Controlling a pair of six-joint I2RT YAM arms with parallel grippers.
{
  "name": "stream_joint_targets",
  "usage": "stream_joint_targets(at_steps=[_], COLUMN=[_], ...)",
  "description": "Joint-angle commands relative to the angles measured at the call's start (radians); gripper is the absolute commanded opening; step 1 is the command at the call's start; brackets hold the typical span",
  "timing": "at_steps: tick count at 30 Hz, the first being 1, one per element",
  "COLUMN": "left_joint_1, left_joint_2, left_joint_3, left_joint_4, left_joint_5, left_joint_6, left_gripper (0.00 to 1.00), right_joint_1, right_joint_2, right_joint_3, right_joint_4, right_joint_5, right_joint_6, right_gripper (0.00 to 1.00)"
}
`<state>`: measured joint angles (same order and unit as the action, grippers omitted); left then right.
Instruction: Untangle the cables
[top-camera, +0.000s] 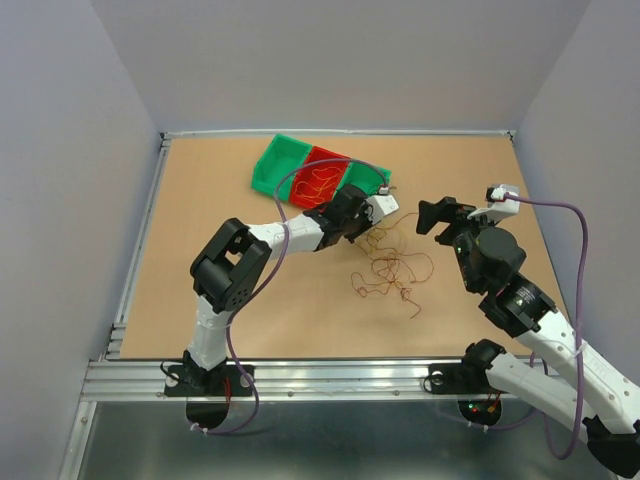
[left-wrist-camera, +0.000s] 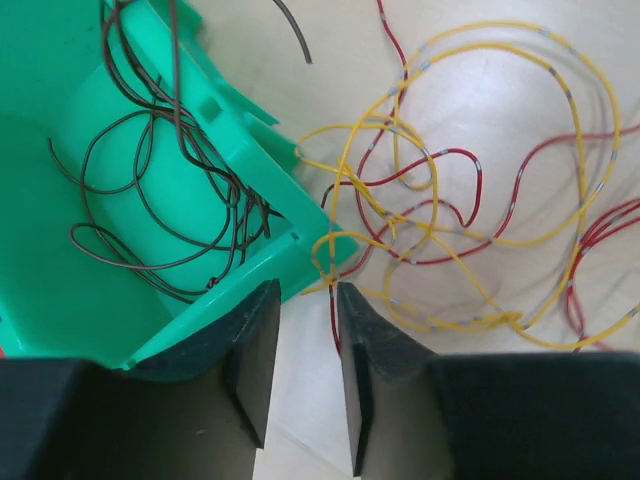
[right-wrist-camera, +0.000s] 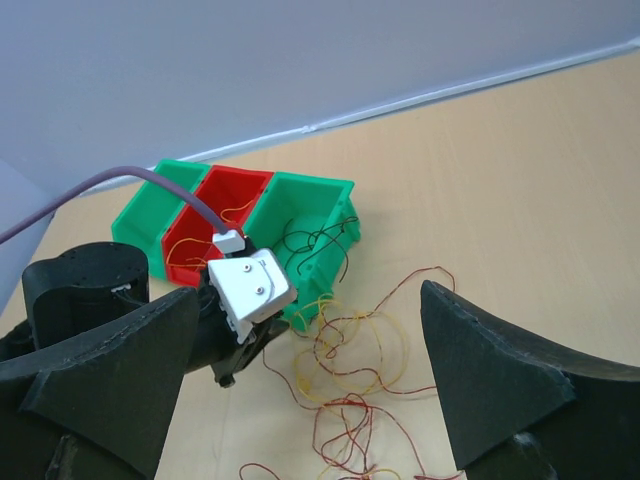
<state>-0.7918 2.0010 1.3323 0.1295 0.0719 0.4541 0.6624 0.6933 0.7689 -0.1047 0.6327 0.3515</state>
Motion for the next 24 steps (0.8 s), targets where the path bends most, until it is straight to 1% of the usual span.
stream_joint_targets(at_steps=[1,2,4,7,10,16,19,20,22,23,24], left_joint_1=[-0.006,-0.004,-0.004,-0.004,-0.004,-0.006,-0.021,-0.027,-0.032,-0.032,-0.034], left_joint_2=[-0.004,-0.007,-0.018,-0.076,-0.165,-0.320,-0.441,-0.517,-0.596,-0.660,-0.685], left_joint_3=[0.034,0.033,0.028,-0.001,-0.041,-0.036,-0.025,-0.010,-0.004,-0.011,-0.019], left_joint_4=[0.056,0.056,0.056,0.050,0.041,-0.093,-0.128,-0.161,-0.163,-0.157,-0.151], left_joint_5=[-0.035,-0.035,-0.029,0.006,0.063,0.203,0.252,0.265,0.317,0.337,0.354], left_joint_6=[0.008,0.009,0.009,0.006,-0.008,-0.052,-0.074,-0.077,-0.107,-0.123,-0.138], left_gripper=[0.21,0.00,0.00,0.00,0.00,0.00,0.00,0.00,0.00,0.00,0.00], right_joint_1=[-0.001,-0.001,-0.001,-0.001,-0.001,-0.001,-0.001,-0.001,-0.001,-0.001,0.000], right_joint_2=[-0.005,-0.002,0.003,0.008,-0.001,-0.041,-0.063,-0.066,-0.069,-0.063,-0.058], right_joint_3=[-0.019,-0.019,-0.019,-0.017,-0.019,-0.033,-0.042,-0.045,-0.059,-0.066,-0.088], right_joint_4=[0.022,0.023,0.023,0.025,0.025,0.028,0.033,0.043,0.066,0.103,0.150], right_joint_5=[-0.002,-0.004,-0.004,-0.002,0.002,0.013,0.022,0.019,-0.045,-0.097,-0.158], right_joint_6=[0.000,-0.002,-0.003,-0.005,-0.006,-0.009,-0.011,-0.016,-0.051,-0.077,-0.101], right_gripper=[0.96,0.96,0.96,0.96,0.96,0.95,0.95,0.95,0.95,0.95,0.95])
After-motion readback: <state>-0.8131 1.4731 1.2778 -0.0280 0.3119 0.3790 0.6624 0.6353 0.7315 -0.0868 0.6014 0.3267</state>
